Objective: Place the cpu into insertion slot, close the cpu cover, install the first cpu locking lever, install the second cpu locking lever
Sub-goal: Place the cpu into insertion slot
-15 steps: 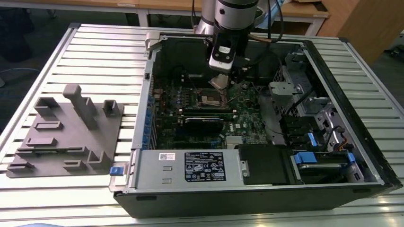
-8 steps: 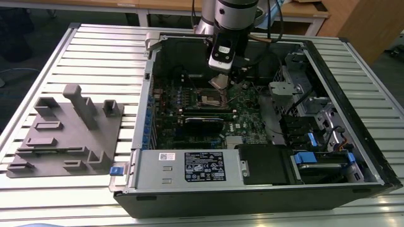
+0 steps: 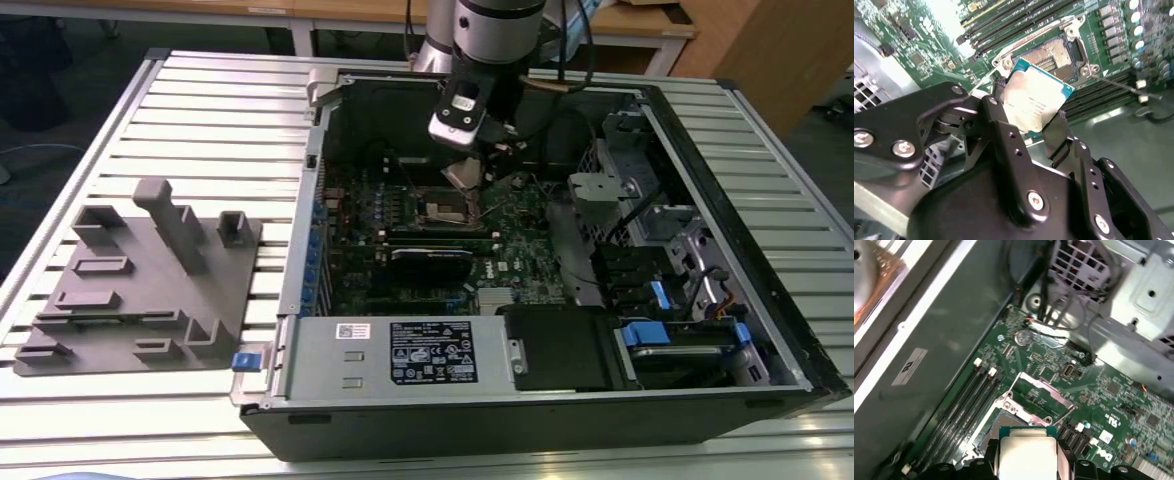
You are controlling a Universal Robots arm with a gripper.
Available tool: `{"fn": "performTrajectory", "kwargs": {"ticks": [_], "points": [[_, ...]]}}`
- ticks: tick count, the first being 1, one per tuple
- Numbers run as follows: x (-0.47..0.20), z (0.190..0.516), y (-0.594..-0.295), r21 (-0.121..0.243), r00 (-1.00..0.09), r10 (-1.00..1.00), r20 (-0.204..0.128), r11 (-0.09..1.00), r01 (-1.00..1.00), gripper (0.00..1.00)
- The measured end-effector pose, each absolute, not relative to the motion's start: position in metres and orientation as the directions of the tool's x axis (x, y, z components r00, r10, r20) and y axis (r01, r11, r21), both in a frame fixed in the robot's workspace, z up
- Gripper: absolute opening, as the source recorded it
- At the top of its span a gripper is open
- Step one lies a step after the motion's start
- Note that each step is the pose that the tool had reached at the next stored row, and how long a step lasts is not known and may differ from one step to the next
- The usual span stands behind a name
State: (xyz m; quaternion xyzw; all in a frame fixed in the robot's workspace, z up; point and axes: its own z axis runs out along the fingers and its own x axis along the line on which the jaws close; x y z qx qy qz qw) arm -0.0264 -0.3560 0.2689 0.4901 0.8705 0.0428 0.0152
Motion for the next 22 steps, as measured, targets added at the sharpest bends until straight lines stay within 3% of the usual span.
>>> {"fn": "performTrajectory", "kwargs": {"ticks": [11,22], "points": [[-0.0264,0.2672,-0.3560,0.089,-0.340,0.940,0.016,0.337,0.937,0.54],[-0.0265,0.2672,-0.3560,0.089,-0.331,0.943,0.016,0.329,0.940,0.54]]}}
